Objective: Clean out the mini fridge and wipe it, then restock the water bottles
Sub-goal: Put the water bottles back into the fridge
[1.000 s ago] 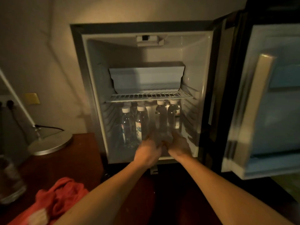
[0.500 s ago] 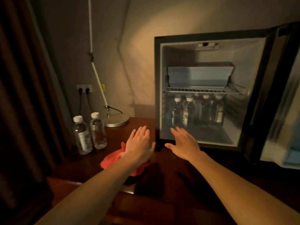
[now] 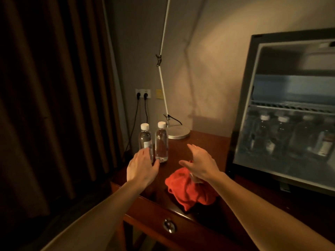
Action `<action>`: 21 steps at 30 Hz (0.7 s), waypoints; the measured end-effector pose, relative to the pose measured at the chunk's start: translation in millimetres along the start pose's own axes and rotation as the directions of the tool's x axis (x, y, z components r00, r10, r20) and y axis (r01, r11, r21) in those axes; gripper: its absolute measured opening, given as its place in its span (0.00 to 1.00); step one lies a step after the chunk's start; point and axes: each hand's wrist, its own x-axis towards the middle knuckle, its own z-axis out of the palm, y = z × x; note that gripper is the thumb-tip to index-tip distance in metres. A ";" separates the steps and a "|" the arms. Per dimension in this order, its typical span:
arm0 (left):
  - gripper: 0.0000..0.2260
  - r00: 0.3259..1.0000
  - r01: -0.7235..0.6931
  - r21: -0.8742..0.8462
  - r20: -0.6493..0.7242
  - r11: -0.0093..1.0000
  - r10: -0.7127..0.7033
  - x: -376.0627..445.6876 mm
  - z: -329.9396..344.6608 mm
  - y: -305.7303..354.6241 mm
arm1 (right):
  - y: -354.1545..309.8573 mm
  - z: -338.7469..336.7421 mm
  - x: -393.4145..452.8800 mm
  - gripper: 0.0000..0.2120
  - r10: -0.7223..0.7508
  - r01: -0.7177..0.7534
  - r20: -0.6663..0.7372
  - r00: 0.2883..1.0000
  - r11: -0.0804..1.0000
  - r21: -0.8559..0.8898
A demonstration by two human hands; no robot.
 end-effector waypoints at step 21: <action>0.28 0.965 0.251 -0.522 0.066 0.815 -0.255 88.2 73.4 -62.0 | -29.7 95.7 129.0 0.25 0.135 -0.136 0.039 0.990 0.854 0.502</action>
